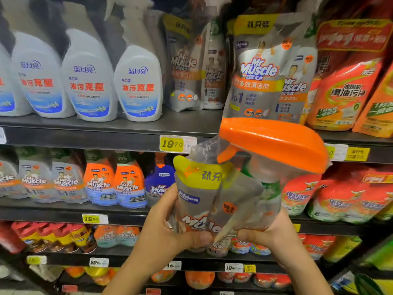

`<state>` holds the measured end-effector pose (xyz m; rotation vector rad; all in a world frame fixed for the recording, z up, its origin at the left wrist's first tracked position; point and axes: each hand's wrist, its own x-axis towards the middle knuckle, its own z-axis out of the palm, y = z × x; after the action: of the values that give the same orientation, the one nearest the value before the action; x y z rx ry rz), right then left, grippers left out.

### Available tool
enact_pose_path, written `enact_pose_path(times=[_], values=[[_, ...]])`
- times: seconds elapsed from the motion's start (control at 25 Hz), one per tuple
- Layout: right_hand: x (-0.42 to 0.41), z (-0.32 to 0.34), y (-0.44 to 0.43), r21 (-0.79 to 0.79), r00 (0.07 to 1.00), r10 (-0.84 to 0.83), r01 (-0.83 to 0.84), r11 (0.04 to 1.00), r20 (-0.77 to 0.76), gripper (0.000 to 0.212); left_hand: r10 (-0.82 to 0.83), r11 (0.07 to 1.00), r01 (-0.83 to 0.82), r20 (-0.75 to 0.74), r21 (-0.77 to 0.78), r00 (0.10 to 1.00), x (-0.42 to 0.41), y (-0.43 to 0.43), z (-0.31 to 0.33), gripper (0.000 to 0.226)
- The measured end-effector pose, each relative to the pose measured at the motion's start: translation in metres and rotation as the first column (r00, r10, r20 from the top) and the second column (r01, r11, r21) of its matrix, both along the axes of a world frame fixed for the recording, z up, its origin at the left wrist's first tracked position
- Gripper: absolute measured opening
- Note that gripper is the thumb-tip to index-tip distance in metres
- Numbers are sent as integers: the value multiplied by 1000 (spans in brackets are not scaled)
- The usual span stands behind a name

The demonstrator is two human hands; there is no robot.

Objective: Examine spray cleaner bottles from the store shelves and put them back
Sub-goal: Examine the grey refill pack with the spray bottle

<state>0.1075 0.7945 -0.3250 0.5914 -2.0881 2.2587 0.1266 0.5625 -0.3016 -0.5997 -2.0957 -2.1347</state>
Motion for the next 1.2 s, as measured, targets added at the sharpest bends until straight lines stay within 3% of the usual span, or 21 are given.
enact_pose_path(times=[0.12, 0.32, 0.56, 0.68, 0.92, 1.2], values=[[-3, 0, 0, 10, 1000, 3, -3, 1000, 18, 73, 46, 998, -46, -12, -41, 999, -1, -1, -1, 61], [-2, 7, -3, 42, 1000, -16, 15, 999, 26, 59, 28, 1000, -28, 13, -1, 1000, -5, -3, 3, 58], [3, 25, -12, 68, 996, -83, 86, 994, -43, 46, -28, 987, 9, 111, 163, 993, -13, -3, 14, 53], [5, 29, -21, -73, 996, -66, 71, 995, 63, 39, -46, 971, -9, 222, 240, 974, -15, 0, 29, 38], [8, 46, -27, -332, 950, 3, 106, 937, 312, 40, -108, 982, 55, 301, 181, 947, -26, -14, 49, 33], [5, 63, -25, -368, 945, 35, 93, 925, 325, 29, -216, 945, 94, 387, 312, 897, -23, -12, 52, 25]])
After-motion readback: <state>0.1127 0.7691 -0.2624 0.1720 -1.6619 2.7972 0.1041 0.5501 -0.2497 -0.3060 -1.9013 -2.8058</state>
